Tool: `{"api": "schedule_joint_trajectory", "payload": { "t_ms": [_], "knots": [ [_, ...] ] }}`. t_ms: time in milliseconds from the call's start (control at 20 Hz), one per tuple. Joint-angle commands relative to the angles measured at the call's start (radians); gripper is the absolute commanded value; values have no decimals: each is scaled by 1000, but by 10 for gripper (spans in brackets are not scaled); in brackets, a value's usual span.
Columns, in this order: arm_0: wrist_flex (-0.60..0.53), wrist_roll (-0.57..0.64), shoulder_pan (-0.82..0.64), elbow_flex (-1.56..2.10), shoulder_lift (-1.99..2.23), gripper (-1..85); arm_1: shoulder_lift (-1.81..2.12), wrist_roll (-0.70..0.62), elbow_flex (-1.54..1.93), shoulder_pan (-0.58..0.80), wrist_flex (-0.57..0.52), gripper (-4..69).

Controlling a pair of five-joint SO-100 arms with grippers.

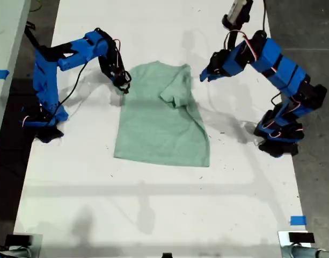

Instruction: Fold t-shirt

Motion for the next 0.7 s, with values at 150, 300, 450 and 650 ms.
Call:
{"api": "schedule_joint_trajectory", "payload": {
  "t_ms": [150,300,450,650],
  "knots": [
    [40,-17,-103,67,238,0,78,11,23,-6,-51,80],
    [61,-12,-175,86,408,0,100,15,54,-6,-58,73],
    [55,2,-186,86,453,0,121,20,80,-5,-64,71],
    [-20,-21,-72,74,451,0,141,31,110,-9,-67,69]
  ]
}}
